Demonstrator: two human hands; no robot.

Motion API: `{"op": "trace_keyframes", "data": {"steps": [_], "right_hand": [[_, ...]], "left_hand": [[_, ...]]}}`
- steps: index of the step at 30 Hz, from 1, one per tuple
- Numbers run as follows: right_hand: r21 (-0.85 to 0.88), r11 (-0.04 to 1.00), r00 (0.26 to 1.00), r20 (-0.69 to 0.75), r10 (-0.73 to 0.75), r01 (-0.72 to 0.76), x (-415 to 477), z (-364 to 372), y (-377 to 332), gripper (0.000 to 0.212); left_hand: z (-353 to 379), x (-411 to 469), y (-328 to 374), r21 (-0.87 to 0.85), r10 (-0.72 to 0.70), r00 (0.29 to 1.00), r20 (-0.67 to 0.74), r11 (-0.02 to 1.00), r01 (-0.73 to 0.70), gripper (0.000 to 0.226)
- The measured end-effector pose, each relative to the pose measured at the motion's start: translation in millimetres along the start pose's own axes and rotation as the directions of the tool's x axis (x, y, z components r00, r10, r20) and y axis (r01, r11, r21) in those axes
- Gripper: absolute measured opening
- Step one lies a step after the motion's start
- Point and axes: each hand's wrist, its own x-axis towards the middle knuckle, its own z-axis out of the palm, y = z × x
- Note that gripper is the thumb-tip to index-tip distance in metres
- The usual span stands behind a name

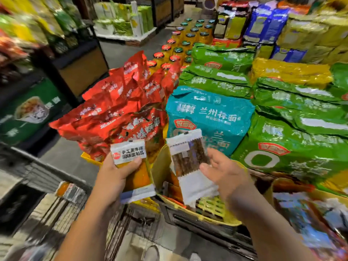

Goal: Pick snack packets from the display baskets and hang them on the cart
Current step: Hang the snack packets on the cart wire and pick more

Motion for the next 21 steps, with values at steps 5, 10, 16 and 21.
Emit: {"op": "trace_keyframes", "data": {"steps": [5, 10, 16, 21], "right_hand": [[0.238, 0.960, 0.983, 0.142, 0.120, -0.151, 23, 34, 16, 0.027], [0.265, 0.892, 0.904, 0.329, 0.274, -0.366, 41, 70, 31, 0.029], [0.207, 0.876, 0.820, 0.492, 0.293, -0.437, 29, 140, 31, 0.017], [0.198, 0.831, 0.738, 0.595, 0.320, -0.520, 26, 201, 39, 0.009]], "left_hand": [[-31, -33, 9, 0.013, 0.024, 0.977, -0.212, 1.000, -0.022, 0.036], [-60, -88, -6, -0.012, -0.022, 0.913, -0.407, 1.000, 0.019, 0.039], [-112, -147, -16, -0.110, -0.108, 0.802, -0.588, 0.993, 0.053, 0.030], [-169, -179, -26, -0.189, -0.157, 0.693, -0.704, 0.981, 0.030, 0.032]]}}
